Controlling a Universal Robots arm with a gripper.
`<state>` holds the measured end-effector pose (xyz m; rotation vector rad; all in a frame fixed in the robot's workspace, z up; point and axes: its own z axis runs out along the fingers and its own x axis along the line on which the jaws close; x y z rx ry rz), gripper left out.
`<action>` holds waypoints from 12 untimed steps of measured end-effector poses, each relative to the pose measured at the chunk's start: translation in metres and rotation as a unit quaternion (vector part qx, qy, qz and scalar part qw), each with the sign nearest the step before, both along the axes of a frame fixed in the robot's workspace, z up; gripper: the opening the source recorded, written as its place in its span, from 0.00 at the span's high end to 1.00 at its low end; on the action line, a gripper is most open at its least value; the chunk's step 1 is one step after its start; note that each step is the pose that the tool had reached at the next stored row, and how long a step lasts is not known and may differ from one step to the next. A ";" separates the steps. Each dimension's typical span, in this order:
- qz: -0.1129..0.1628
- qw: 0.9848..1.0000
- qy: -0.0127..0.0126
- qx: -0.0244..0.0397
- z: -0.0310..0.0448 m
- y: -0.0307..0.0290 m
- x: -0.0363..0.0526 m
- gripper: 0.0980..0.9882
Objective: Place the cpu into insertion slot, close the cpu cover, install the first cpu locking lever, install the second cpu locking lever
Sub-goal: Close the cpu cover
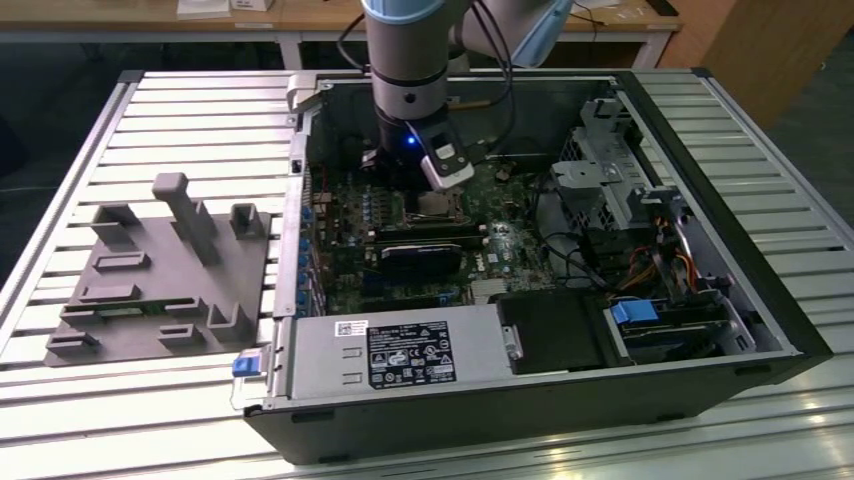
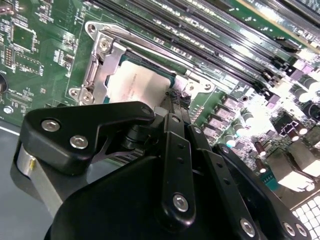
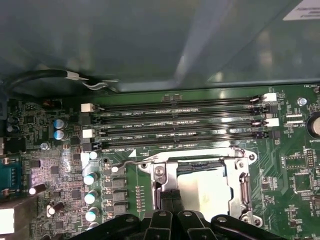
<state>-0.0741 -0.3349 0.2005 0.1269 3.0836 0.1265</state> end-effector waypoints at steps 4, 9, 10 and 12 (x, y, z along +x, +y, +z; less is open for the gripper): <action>0.000 1.000 0.000 0.000 0.0000 0.0001 0.0009 0.99; 0.002 1.000 0.000 0.000 0.0008 0.0001 0.0010 0.99; 0.002 1.000 0.000 0.000 0.0010 0.0001 0.0010 0.99; 0.003 1.000 0.000 0.000 0.0010 0.0002 0.0008 0.99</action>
